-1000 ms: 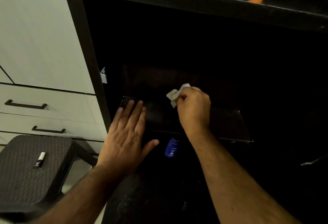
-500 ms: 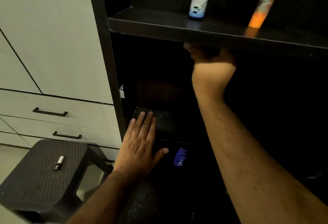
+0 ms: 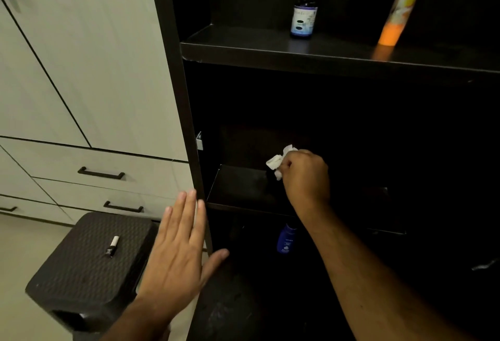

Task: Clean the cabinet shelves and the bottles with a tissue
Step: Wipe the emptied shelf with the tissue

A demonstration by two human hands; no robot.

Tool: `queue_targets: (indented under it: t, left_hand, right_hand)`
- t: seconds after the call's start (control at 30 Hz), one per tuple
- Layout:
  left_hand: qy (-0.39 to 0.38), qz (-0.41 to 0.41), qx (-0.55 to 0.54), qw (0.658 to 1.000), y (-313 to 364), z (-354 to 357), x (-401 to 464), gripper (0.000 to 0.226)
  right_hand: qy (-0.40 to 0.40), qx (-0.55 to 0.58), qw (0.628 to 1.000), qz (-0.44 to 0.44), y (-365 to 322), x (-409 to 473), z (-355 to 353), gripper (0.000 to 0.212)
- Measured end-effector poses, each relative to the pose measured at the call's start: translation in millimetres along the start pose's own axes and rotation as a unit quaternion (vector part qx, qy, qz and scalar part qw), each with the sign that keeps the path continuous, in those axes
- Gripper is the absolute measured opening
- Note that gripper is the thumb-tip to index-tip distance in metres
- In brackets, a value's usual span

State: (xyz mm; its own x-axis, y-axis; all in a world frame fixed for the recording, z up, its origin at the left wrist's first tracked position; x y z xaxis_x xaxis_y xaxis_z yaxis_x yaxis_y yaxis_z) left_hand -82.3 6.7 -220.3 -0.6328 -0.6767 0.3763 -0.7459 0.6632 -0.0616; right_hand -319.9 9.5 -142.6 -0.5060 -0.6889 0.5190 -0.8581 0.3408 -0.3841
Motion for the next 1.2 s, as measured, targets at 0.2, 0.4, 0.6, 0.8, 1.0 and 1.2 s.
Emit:
queue_targets:
  t: [0.2,0.4,0.6,0.8,1.0,1.2]
  left_hand:
    - [0.038,-0.035,0.019,0.998,-17.9,-23.2,27.3,0.090]
    - [0.046,-0.031,0.043,0.998,-25.2,-29.2,41.2,0.088]
    - [0.036,-0.092,0.052,0.994,-43.9,-26.7,52.8,0.093]
    - [0.014,-0.123,0.047,0.991,-58.2,-21.3,63.0,0.097]
    - [0.011,-0.114,0.041,0.993,-61.4,-21.9,66.9,0.099]
    - [0.002,-0.100,0.033,0.994,-61.7,-16.8,67.4,0.096]
  right_hand:
    - [0.097,0.208,0.966,0.121,-26.4,62.0,-63.3,0.017]
    - [0.072,0.123,0.988,0.061,-45.8,62.1,-63.3,0.025]
    - [0.043,0.063,0.997,-0.028,-33.9,10.0,-0.9,0.011]
    - [-0.035,-0.020,0.999,-0.024,-29.2,-0.3,16.2,0.009]
    - [0.117,0.268,0.947,0.130,-44.8,55.3,-73.1,0.017]
    - [0.178,0.263,0.937,0.146,-65.7,53.3,-76.7,0.034]
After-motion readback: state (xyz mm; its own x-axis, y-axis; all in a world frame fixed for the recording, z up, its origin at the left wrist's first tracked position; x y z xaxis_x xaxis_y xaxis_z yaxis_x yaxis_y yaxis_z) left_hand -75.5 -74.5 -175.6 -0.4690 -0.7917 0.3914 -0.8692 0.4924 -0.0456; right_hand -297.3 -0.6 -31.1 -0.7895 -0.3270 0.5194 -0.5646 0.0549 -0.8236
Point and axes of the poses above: each hand's wrist, its own x-axis towards the middle knuckle, its own z-axis out of the palm, y = z × x, the point moved 7 cm from there along x, towards the middle knuckle, and after that the axes turned 1 degree about -z, right-handed, at the moved point
